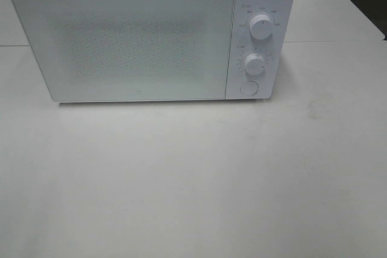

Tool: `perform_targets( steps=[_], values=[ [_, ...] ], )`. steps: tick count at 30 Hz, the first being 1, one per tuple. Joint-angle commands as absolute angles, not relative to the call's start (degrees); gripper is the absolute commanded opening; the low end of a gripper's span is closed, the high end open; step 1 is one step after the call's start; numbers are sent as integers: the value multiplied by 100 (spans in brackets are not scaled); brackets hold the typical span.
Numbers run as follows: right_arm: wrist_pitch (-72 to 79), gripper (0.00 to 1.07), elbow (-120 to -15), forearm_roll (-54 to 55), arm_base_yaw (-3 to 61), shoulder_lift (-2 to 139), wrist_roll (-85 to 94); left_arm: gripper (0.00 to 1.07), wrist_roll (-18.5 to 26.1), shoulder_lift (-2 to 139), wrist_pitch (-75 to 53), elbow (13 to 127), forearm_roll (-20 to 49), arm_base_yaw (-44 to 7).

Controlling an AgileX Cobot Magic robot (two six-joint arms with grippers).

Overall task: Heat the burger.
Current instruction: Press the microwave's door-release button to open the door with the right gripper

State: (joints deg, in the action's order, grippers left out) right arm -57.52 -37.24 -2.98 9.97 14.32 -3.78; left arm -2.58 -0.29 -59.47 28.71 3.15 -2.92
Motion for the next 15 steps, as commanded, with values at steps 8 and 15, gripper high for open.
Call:
perform_targets(
  steps=[8,15],
  values=[
    [-6079,76,-3083,-281,630,223,-430,101,-264,-149,-5907,2865,315,-315],
    [-5930,76,-2934,-286,630,-183,-435,101,-264,-149,-5907,2865,315,-315]
  ],
)
